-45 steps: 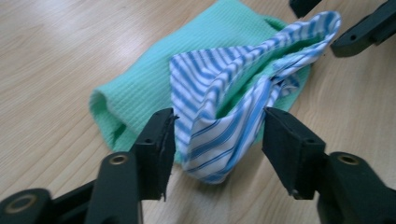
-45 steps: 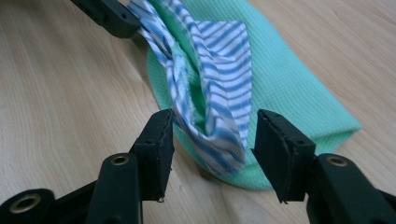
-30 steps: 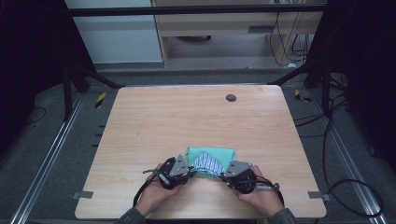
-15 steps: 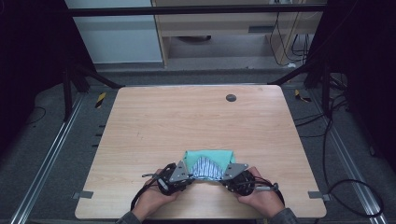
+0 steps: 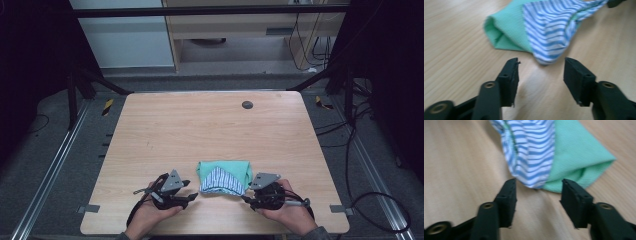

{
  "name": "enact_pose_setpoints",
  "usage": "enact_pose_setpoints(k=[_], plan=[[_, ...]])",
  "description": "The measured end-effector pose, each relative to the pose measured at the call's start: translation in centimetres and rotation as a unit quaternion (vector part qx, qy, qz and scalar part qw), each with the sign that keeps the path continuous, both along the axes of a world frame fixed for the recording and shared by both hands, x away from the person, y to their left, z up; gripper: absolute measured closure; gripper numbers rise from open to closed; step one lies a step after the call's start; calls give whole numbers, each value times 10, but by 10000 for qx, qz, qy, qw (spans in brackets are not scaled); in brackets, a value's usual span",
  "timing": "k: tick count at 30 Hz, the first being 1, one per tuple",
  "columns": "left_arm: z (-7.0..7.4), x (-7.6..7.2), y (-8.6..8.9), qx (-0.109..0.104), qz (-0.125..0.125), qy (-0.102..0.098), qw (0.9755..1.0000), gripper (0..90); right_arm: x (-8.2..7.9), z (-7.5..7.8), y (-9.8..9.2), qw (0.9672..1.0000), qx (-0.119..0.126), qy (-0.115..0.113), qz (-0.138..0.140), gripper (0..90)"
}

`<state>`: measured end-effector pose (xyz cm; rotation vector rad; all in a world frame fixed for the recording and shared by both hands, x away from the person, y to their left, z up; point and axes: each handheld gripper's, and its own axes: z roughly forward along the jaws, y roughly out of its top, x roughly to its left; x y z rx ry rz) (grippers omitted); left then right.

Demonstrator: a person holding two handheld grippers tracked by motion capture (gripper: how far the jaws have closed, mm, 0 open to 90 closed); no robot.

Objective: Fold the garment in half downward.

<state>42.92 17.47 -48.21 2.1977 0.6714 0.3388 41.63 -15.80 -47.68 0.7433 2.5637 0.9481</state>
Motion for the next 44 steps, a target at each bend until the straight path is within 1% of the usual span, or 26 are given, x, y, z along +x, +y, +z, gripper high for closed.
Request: enact_pose_setpoints(k=[1, 4, 6, 8, 10, 13, 14, 15, 17, 18, 20, 21, 23, 24, 26, 28, 30, 31, 33, 34, 35, 37, 39, 40, 42, 44], plan=[[0, 3, 2, 18, 102, -20, 9999, 384, 1, 0, -2, 9999, 10, -42, -95, 381], [2, 12, 9, 38, 371, -31, 9993, 292, 7, 2, -10, 9991, 104, -73, -412, 275], [3, 18, 14, 57, 556, -35, 9984, 243, 12, 3, -16, 9976, 170, -110, -665, 227], [4, 24, 20, 70, 722, -26, 9974, 200, 17, 4, -23, 9958, 251, -112, -875, 195], [5, 33, 26, 102, 843, 35, 9964, 166, 23, 5, -29, 9937, 303, -90, -1078, 160], [5, 46, 35, 154, 1065, 106, 9941, 141, 33, 5, -39, 9907, 362, -66, -1312, 143], [5, 50, 38, 163, 1138, 146, 9933, 132, 36, 5, -42, 9894, 375, -42, -1406, 134], [4, 54, 40, 185, 1192, 157, 9926, 122, 39, 5, -44, 9875, 450, 22, -1508, 133], [4, 61, 44, 229, 1249, 186, 9917, 116, 46, 5, -51, 9847, 527, 28, -1660, 122], [3, 64, 46, 244, 1265, 178, 9915, 113, 50, 4, -53, 9825, 588, 58, -1765, 112], [0, 71, 49, 262, 1361, 192, 9902, 104, 58, 2, -59, 9779, 684, 72, -1974, 102], [-2, 74, 51, 258, 1425, 209, 9892, 102, 62, 1, -61, 9744, 742, 121, -2120, 97], [-6, 81, 54, 220, 1545, 271, 9874, 91, 70, -3, -67, 9681, 842, 111, -2358, 89], [-8, 84, 55, 184, 1620, 280, 9862, 83, 74, -5, -69, 9640, 877, 125, -2506, 85], [-11, 90, 57, 140, 1760, 258, 9839, 82, 82, -10, -73, 9574, 827, 101, -2766, 86], [-13, 94, 59, 150, 1860, 228, 9822, 82, 88, -14, -76, 9507, 803, 93, -2995, 86], [-16, 98, 60, 140, 1941, 181, 9807, 83, 93, -19, -78, 9464, 769, 123, -3135, 87], [-18, 99, 61, 137, 1978, 203, 9799, 83, 96, -22, -79, 9435, 748, 162, -3223, 89], [-20, 102, 62, 154, 2047, 208, 9785, 82, 99, -27, -79, 9352, 783, 234, -3445, 100], [-22, 103, 62, 199, 2065, 206, 9780, 82, 100, -29, -79, 9322, 795, 226, -3524, 89], [-24, 104, 62, 249, 2093, 220, 9773, 82, 101, -31, -79, 9314, 738, 106, -3563, 84], [-25, 106, 63, 209, 2089, 211, 9775, 52, 103, -34, -77, 9295, 654, -51, -3630, 59], [-26, 106, 63, 234, 2102, 224, 9771, 38, 105, -35, -75, 9296, 653, -42, -3627, 38], [-26, 106, 63, 241, 2109, 221, 9770, 36, 105, -35, -75, 9286, 638, -31, -3657, 30], [-26, 107, 63, 269, 2173, 246, 9754, 18, 105, -35, -74, 9251, 638, -18, -3744, 21], [-26, 107, 63, 278, 2226, 271, 9741, 0, 105, -35, -74, 9248, 635, -15, -3751, 20]])
